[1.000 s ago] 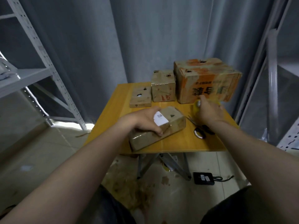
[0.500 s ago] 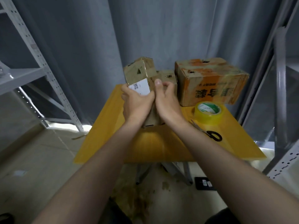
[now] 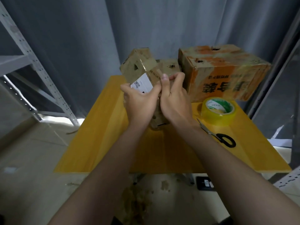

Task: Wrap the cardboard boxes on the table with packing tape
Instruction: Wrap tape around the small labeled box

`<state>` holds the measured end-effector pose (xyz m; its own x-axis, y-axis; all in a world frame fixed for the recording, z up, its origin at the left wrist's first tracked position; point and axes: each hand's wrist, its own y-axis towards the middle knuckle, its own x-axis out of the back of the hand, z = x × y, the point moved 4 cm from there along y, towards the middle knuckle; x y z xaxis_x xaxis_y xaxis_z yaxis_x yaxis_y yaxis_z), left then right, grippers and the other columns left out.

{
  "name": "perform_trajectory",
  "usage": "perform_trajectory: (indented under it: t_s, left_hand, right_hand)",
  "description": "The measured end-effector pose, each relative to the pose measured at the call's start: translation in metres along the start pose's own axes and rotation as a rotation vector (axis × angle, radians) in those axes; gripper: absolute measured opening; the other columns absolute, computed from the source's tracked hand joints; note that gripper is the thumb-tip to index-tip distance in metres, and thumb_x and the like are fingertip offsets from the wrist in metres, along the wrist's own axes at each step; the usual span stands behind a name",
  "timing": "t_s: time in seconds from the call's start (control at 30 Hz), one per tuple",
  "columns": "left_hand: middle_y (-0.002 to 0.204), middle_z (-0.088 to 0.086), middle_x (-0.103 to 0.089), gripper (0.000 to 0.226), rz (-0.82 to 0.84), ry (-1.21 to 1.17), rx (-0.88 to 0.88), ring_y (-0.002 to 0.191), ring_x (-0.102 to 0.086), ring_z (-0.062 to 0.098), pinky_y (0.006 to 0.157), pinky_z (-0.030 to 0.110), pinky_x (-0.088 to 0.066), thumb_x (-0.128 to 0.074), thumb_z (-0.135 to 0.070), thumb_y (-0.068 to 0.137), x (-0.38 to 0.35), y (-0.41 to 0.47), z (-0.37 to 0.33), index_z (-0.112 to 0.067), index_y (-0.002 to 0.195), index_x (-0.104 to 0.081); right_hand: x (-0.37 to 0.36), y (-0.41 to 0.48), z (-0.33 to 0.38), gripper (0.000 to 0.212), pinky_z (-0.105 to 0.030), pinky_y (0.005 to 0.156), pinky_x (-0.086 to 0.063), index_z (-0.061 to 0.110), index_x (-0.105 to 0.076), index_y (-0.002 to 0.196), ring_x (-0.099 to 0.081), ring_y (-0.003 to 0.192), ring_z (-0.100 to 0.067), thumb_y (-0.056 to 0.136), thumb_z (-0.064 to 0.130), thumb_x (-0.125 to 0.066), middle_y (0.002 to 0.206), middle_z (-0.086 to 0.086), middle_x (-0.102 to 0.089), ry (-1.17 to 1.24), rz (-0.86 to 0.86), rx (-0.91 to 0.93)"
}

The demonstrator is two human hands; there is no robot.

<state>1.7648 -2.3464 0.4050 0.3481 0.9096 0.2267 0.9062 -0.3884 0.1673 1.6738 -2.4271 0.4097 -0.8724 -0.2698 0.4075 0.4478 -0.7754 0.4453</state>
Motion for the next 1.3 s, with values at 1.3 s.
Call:
perform_trajectory:
  t_s: [1.3]
  left_hand:
    - [0.105, -0.021, -0.063, 0.053, 0.081, -0.132, -0.154, 0.086, -0.058, -0.024, 0.07, 0.001, -0.046, -0.072, -0.042, 0.094, -0.013, -0.008, 0.001, -0.018, 0.134, -0.046]
  right_hand:
    - [0.004, 0.007, -0.023, 0.077, -0.041, 0.093, -0.04, 0.02, -0.046, 0.137, -0.053, 0.125, -0.025, 0.095, 0.079, -0.02, 0.143, -0.005, -0.051, 0.004, 0.14, -0.161]
